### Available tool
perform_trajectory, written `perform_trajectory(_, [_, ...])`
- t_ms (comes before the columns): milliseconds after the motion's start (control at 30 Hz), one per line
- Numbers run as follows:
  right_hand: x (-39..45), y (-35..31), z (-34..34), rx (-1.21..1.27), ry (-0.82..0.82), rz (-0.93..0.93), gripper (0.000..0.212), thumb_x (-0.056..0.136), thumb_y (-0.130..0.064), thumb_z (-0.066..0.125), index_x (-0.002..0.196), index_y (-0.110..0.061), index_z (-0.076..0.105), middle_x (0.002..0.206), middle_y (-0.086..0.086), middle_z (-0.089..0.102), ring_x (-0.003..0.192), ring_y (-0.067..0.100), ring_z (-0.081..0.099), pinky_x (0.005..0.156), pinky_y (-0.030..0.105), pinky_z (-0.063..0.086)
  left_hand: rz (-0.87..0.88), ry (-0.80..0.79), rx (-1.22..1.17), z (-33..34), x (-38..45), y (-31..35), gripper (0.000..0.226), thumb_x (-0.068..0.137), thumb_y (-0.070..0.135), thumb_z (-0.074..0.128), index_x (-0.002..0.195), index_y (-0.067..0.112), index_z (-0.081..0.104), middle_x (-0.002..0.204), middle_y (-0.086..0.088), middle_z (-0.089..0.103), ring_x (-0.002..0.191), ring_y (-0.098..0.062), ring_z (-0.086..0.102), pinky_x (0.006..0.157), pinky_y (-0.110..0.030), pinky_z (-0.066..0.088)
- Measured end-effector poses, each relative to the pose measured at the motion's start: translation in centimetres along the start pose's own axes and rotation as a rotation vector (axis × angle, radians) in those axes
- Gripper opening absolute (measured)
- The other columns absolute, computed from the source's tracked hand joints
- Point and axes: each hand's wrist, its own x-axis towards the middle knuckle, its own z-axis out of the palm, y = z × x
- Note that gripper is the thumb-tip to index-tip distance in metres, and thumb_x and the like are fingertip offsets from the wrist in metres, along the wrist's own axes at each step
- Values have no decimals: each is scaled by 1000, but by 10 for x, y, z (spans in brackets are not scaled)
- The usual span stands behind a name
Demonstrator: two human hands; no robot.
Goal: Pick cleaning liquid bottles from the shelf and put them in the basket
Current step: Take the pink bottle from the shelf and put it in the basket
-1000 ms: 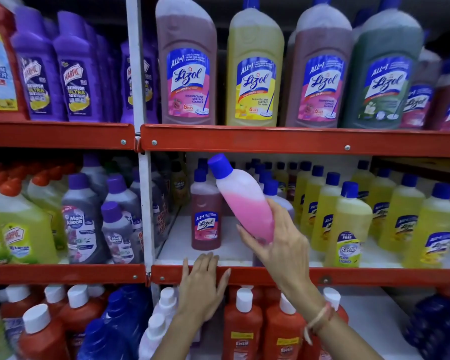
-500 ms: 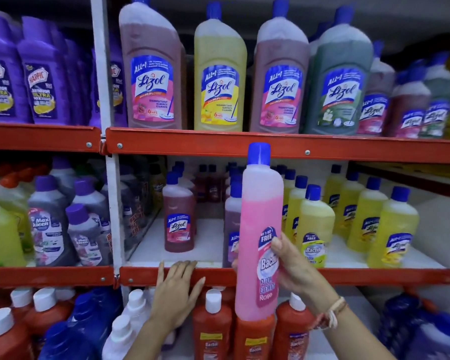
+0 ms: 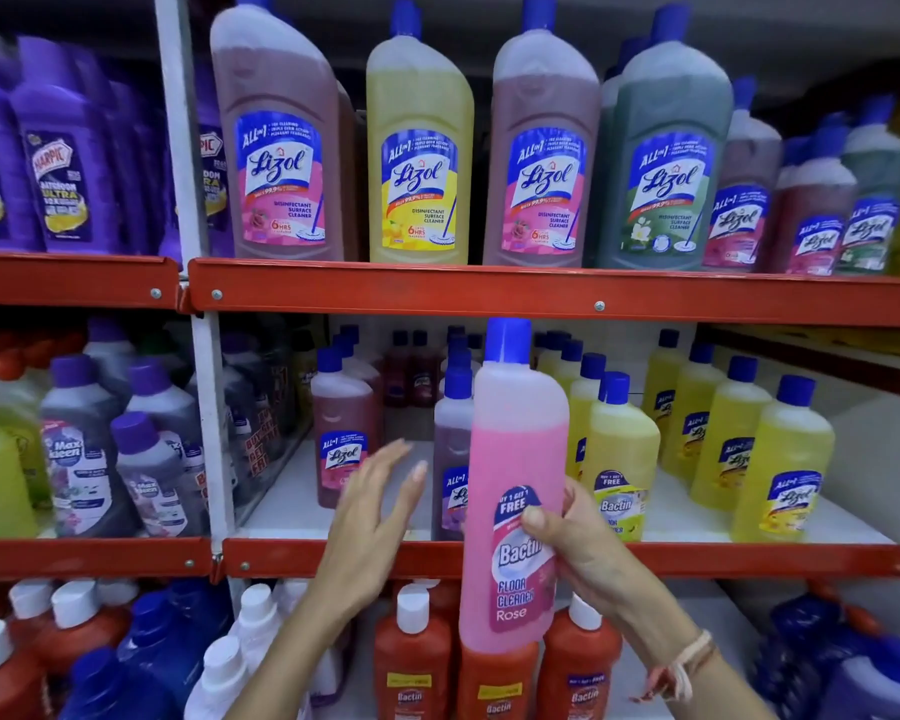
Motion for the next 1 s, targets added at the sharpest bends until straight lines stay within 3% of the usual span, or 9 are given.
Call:
perform_trajectory(67, [-4, 2, 0, -91, 76, -7, 82, 28, -50, 94, 96, -10, 69, 88, 11, 78, 78, 24, 74, 65, 31, 60, 60, -37, -340, -8, 4, 56, 54, 82, 68, 40, 122, 35, 54, 125, 21, 58, 114, 8, 48, 92, -19, 42])
perform_trajectory(133, [-7, 5, -1, -156, 143, -48, 78, 30, -51, 93, 93, -11, 71, 89, 13, 78, 80, 25, 74, 67, 31, 60, 79, -162, -477, -13, 7, 91, 42, 89, 55, 44, 113, 26, 63, 107, 19, 70, 102, 7, 59, 74, -5, 44])
perform_trajectory(233, [-15, 10, -5, -204, 188, -96, 63, 41, -44, 93, 93, -15, 72, 91, 10, 78, 83, 25, 74, 68, 30, 60, 71, -263, -488, -7, 4, 107, 27, 84, 32, 61, 108, 21, 68, 103, 7, 74, 97, -5, 66, 75, -13, 51])
perform_trajectory(333, [-29, 17, -13, -311, 185, -96, 53, 54, -31, 87, 102, -18, 67, 97, 5, 78, 92, 23, 73, 77, 34, 60, 21, -192, -489, 9, -4, 94, 35, 68, 13, 81, 101, 17, 71, 97, 2, 76, 92, -11, 69, 76, -22, 56])
perform_trajectory(467, [-57, 39, -27, -403, 186, -5, 55, 57, -34, 84, 107, -29, 62, 102, -5, 76, 97, 14, 71, 83, 34, 58, -78, -197, -523, 31, -23, 75, 41, 58, -2, 84, 95, 9, 72, 90, -2, 77, 86, -13, 71, 71, -21, 57])
perform_trajectory(700, [-121, 88, -44, -451, 161, 265, 67, 69, -17, 78, 130, -17, 49, 113, -7, 69, 101, 2, 67, 83, 18, 53, -244, -252, -448, 80, -85, 24, 46, 53, 6, 90, 95, 15, 73, 91, -1, 77, 86, -13, 70, 78, -29, 57])
perform_trajectory(767, [-141, 113, -51, -503, 209, 331, 67, 67, -14, 83, 127, -15, 53, 113, -4, 70, 103, 5, 67, 86, 24, 54, -295, -267, -421, 98, -109, 3, 49, 51, 8, 91, 95, 16, 73, 93, -1, 76, 85, -11, 70, 78, -31, 57])
perform_trajectory(867, [-167, 150, -56, -555, 252, 409, 75, 53, -38, 88, 121, -26, 59, 115, 0, 71, 108, 18, 66, 94, 43, 54, -388, -300, -416, 125, -146, -27, 47, 48, 11, 91, 90, 22, 73, 87, 6, 77, 82, -9, 69, 74, -25, 56])
perform_trajectory(1000, [-192, 200, -61, -610, 254, 537, 73, 40, -59, 84, 106, -38, 61, 107, 2, 73, 101, 25, 67, 92, 47, 52, -518, -336, -376, 151, -190, -66, 51, 38, 23, 93, 85, 26, 73, 83, 10, 77, 79, -7, 68, 72, -24, 55])
